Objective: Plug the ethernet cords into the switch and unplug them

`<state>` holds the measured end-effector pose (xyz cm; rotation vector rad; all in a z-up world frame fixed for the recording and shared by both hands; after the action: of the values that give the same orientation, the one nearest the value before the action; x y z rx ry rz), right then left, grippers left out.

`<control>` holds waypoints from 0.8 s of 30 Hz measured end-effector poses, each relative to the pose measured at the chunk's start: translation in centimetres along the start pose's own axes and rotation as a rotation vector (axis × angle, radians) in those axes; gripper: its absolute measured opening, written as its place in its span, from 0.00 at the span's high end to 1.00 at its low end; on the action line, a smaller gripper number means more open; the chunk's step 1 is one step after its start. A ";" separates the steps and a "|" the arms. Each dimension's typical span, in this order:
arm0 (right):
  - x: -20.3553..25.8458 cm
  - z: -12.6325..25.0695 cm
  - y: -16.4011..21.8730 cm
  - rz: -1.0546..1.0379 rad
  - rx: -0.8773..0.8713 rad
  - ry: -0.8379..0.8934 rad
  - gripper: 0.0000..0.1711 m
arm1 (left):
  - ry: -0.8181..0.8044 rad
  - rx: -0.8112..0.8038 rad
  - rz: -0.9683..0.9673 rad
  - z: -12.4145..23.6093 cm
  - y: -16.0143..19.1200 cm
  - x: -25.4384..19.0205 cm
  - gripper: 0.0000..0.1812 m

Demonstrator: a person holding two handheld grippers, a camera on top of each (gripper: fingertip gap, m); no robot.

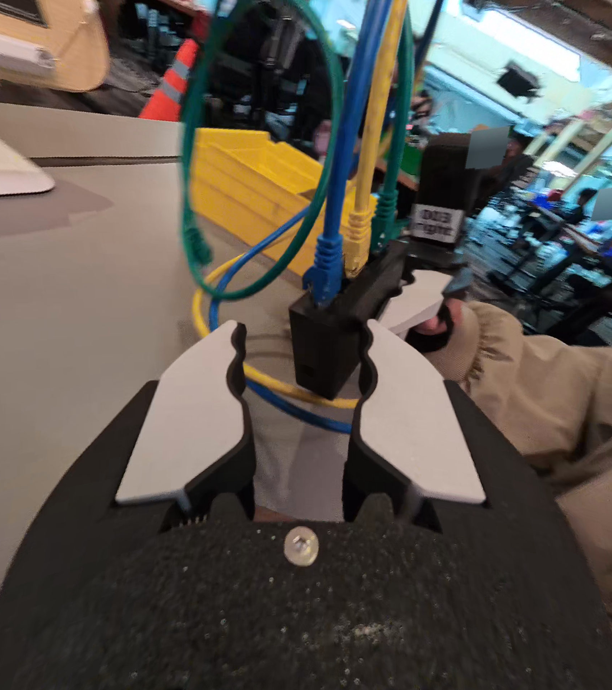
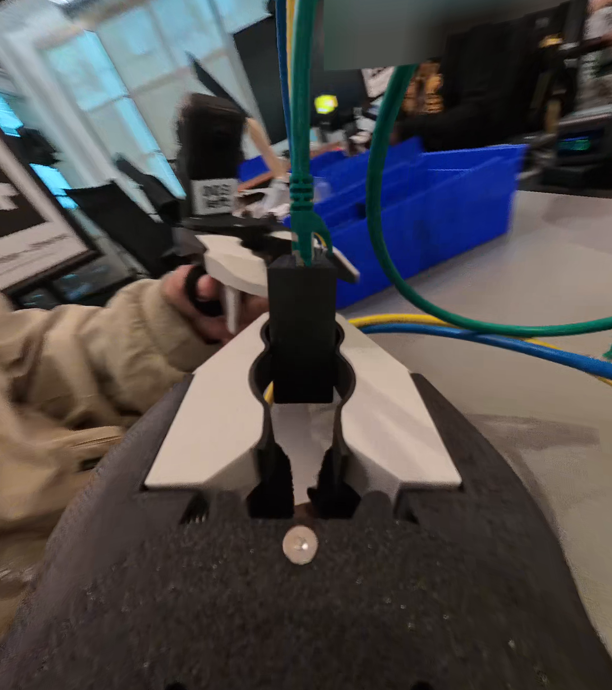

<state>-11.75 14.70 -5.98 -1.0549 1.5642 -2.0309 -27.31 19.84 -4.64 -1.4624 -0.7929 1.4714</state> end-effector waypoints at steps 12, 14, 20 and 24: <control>1.5 -0.3 0.0 -0.100 -0.013 -0.177 0.81 | 0.248 0.009 -0.074 -0.5 0.0 -2.6 0.85; 0.9 -0.4 0.1 -0.076 0.006 -0.107 0.78 | 0.147 0.058 -0.159 -0.4 -0.1 -2.5 0.85; -0.6 1.0 -0.6 0.170 -0.034 0.171 0.68 | -0.422 0.348 -0.633 0.4 -0.1 -1.3 0.85; 1.7 2.3 -0.6 0.382 0.076 0.136 0.76 | -0.704 0.528 -0.881 1.0 0.6 -0.5 0.85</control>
<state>-11.02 12.23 -4.63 -0.5468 1.5957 -1.9084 -28.41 19.26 -4.91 -0.0950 -1.1441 1.3021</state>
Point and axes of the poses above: each gripper's, where its closed fingertips meet, z back along the fingers, y out of its underside, x = y × z across the jaws, the point moved 8 cm from there along z, back along the fingers, and after that the axes turned 12 degrees about y, right-handed, at the moved point
